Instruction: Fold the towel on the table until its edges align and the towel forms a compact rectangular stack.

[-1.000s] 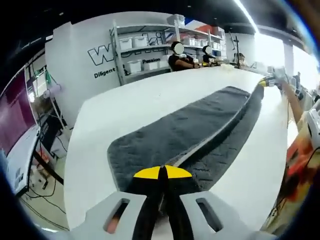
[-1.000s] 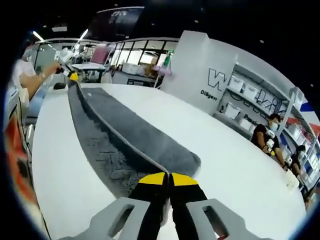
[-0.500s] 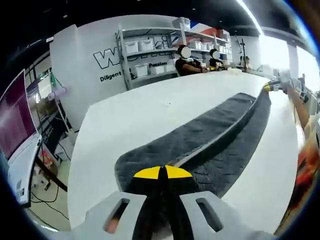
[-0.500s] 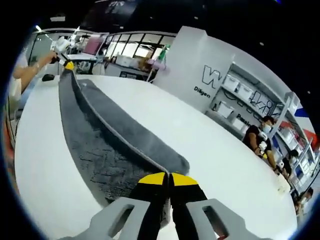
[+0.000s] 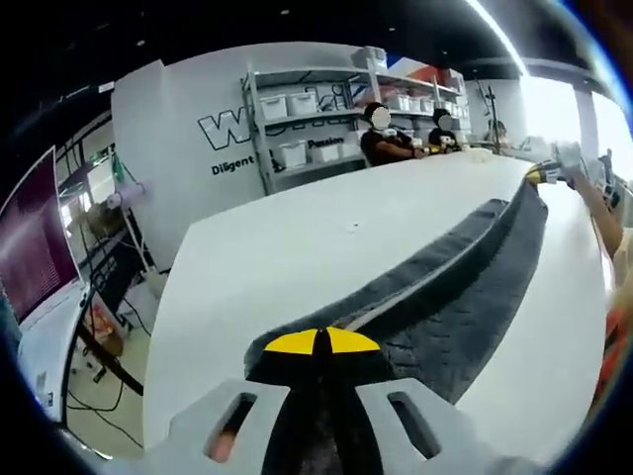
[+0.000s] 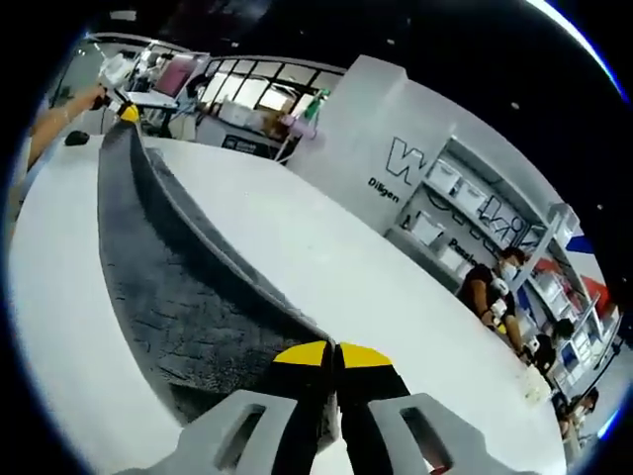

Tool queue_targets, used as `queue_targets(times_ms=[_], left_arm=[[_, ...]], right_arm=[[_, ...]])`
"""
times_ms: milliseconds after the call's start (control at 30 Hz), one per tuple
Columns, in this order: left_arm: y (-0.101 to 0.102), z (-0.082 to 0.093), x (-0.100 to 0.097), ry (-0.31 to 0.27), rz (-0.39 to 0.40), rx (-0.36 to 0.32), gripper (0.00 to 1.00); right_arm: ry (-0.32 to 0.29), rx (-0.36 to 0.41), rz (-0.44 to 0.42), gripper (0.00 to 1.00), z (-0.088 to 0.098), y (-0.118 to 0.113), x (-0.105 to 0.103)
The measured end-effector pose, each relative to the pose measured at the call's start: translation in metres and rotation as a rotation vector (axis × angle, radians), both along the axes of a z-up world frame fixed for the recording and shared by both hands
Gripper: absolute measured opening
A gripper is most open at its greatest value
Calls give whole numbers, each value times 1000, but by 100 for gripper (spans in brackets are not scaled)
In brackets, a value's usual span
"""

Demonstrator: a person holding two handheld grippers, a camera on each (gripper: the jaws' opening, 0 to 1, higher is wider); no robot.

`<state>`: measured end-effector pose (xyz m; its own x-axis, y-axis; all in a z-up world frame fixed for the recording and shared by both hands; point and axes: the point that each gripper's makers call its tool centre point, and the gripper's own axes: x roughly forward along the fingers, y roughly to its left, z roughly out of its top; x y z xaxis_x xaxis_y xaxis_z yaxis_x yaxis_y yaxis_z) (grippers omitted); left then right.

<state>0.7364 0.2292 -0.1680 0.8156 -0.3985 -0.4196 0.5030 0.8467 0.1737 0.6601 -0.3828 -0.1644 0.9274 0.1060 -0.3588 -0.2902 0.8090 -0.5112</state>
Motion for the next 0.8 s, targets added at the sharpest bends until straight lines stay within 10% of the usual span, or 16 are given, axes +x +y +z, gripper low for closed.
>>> queue_targets(times_ms=[800], left_arm=[[1,-6,41,-43,51,-81,0]], right_arm=[[-70,-10,-37,0,0,-5,47]])
